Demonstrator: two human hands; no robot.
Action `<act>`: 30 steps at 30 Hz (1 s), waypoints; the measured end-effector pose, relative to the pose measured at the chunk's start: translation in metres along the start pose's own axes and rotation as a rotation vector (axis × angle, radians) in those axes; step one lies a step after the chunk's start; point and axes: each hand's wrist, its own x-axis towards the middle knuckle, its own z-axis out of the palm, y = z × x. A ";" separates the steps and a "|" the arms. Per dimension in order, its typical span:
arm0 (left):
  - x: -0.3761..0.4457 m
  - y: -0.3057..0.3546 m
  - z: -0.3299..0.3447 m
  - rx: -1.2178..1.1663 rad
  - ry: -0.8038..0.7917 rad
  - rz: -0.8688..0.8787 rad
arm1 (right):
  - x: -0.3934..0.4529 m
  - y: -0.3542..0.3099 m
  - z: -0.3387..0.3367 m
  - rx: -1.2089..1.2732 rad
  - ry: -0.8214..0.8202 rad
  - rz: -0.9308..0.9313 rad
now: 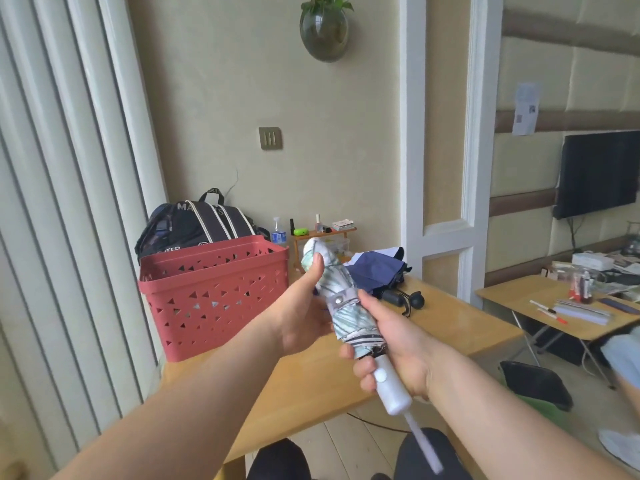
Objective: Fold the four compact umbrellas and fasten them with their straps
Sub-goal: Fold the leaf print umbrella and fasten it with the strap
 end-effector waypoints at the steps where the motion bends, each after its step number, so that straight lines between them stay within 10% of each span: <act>1: -0.002 0.002 0.002 -0.115 0.007 0.031 | 0.000 0.001 0.003 -0.076 0.024 -0.031; 12: -0.010 0.013 0.021 0.004 0.212 0.420 | 0.009 0.040 0.017 -0.667 0.484 -0.529; 25: -0.024 0.026 -0.001 -0.114 -0.021 0.268 | -0.007 0.048 0.027 -0.209 0.046 -0.195; 30: -0.028 0.002 -0.013 0.294 0.259 0.332 | 0.003 0.040 0.015 -0.133 0.125 -0.308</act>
